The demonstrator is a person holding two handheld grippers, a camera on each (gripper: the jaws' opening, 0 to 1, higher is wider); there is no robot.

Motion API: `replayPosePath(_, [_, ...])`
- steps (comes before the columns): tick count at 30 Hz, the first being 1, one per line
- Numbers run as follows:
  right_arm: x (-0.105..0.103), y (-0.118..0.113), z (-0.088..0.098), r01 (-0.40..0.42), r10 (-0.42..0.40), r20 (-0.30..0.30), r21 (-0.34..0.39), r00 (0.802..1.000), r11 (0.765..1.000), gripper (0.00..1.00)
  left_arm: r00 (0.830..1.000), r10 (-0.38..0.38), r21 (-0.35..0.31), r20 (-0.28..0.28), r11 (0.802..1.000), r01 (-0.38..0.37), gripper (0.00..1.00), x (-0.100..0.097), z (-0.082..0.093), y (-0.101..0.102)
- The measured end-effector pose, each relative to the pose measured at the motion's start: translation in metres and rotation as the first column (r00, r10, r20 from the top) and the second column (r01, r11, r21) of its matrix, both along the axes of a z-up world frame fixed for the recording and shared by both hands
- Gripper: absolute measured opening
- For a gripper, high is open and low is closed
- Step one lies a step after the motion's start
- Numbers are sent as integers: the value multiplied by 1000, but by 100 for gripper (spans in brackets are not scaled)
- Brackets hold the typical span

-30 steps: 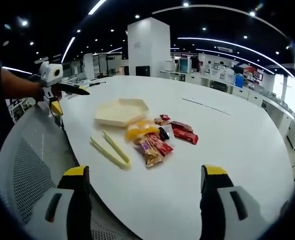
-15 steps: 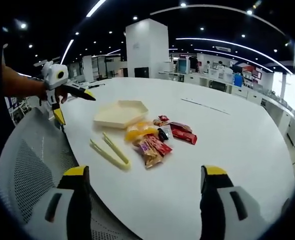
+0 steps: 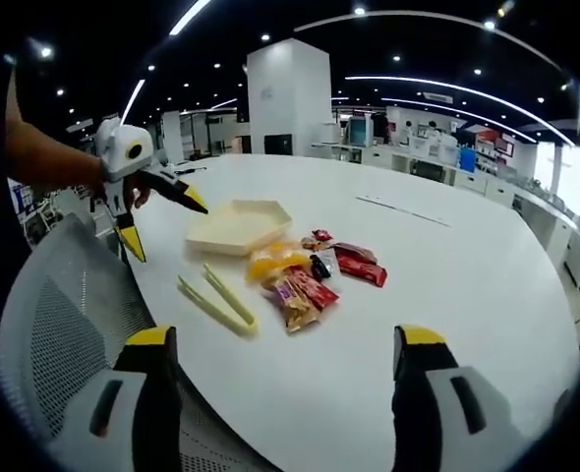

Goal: Place the target food into the container with the food tongs after gripping and lifting it, then release it inside without dropping or visibly crushing the food.

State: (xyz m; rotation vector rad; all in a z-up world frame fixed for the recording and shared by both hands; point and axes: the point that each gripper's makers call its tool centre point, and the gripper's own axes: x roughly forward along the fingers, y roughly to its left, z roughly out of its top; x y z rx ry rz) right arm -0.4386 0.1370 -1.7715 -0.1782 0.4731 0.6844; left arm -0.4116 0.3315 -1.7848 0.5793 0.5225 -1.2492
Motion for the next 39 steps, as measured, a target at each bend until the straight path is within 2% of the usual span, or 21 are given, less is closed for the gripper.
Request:
replayPosePath(1, [0, 0, 0, 0, 0, -1, 1, 1000, 1000, 89, 1000, -23, 32, 2, 999, 23, 64, -2, -6, 0])
replayPosePath(3, [-1, 0, 0, -3, 3, -3, -3, 1000, 1000, 88, 999, -44, 53, -1, 998, 44, 64, -3, -13, -5])
replayPosePath(9, [0, -1, 2, -12, 12, 1, -9, 1000, 1000, 89, 997, -73, 80, -23, 994, 75, 57, -2, -24, -15])
replayPosePath(12, [0, -2, 2, -4, 4, 2, -4, 1000, 1000, 88, 995, -97, 121, -30, 988, 100, 50, 1, -32, -18])
replayPosePath(15, [0, -3, 1, 6, -6, -1, 5, 1000, 1000, 88, 993, -100, 144, -61, 984, 108, 48, 0, -40, -19])
replayPosePath(21, [1, -3, 0, 17, -17, 2, 18, 1000, 1000, 88, 987, -147, 197, -61, 968, 157, 45, -1, -51, -22])
replayPosePath(25, [1, -3, 0, 20, -20, 1, 24, 1000, 1000, 88, 984, -160, 203, -75, 964, 172, 40, -2, -54, -27])
replayPosePath(27, [1, -3, 0, 22, -22, 1, 26, 1000, 999, 88, 982, -171, 208, -79, 961, 184, 34, -3, -56, -29])
replayPosePath(37, [2, -6, -1, 29, -29, 1, 30, 1000, 999, 88, 981, -180, 237, -76, 952, 193, 33, -4, -65, -27])
replayPosePath(39, [2, -5, -2, 29, -29, -3, 29, 1000, 999, 88, 981, -180, 251, -67, 949, 191, 29, -2, -66, -26])
